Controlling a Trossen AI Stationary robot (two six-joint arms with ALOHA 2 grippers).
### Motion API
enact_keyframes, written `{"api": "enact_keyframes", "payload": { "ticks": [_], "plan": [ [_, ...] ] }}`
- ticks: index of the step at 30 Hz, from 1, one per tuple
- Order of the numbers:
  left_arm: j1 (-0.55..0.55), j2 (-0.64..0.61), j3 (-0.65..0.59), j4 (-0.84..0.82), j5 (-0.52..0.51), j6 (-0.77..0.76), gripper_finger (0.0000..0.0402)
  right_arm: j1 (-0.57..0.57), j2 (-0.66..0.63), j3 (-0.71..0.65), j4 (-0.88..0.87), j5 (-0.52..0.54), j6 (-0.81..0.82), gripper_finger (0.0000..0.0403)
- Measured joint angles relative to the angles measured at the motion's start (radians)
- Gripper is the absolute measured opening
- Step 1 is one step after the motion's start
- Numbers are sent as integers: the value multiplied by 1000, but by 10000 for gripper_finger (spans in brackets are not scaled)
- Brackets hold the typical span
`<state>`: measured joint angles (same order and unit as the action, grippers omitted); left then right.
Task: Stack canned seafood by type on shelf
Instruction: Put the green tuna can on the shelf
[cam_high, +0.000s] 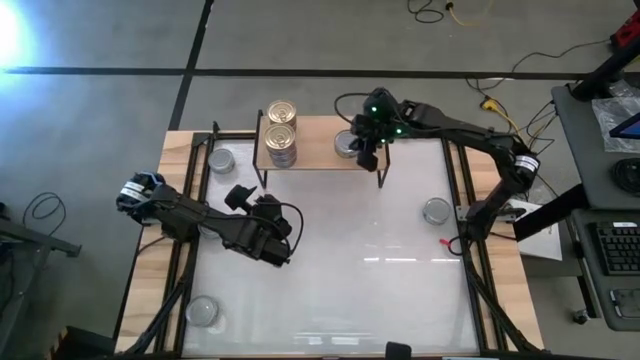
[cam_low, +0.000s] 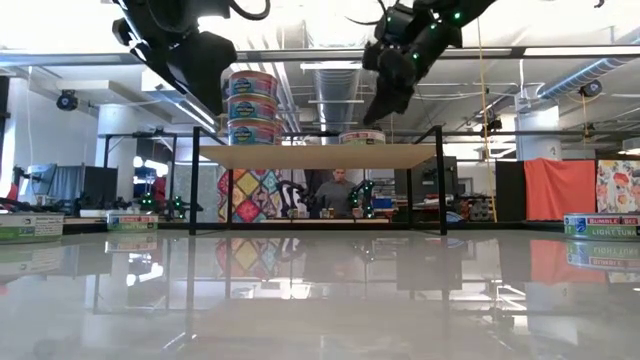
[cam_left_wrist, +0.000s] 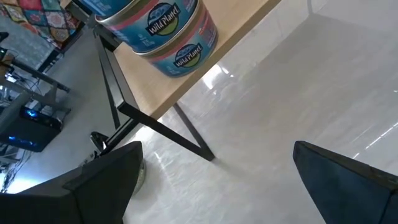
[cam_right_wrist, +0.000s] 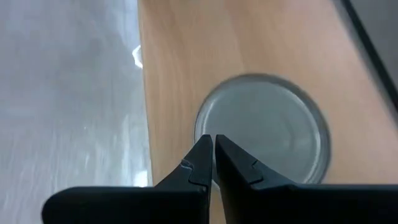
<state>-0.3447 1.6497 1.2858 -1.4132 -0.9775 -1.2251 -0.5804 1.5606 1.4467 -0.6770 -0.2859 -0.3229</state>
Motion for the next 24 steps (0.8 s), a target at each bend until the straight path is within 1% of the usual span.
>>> {"api": "enact_keyframes", "payload": {
  "ticks": [2,5,8,15,17,22,24],
  "plan": [
    [0,0,0,1,0,0,400,0,10,-1,1,23,1,13],
    [-4,0,0,4,4,0,400,-2,19,-2,-17,118,-17,13],
    [-14,1,0,6,20,0,400,-8,24,0,-45,179,-49,13],
    [-19,1,3,7,23,-3,400,-39,22,1,-42,209,-84,13],
    [-19,1,3,8,22,-13,400,-49,22,1,-37,219,-128,13],
    [-21,1,3,8,23,-19,400,-51,19,3,-45,318,-244,13],
    [-21,1,3,8,23,-19,400,-51,13,14,-65,321,-242,13]
  ]
}}
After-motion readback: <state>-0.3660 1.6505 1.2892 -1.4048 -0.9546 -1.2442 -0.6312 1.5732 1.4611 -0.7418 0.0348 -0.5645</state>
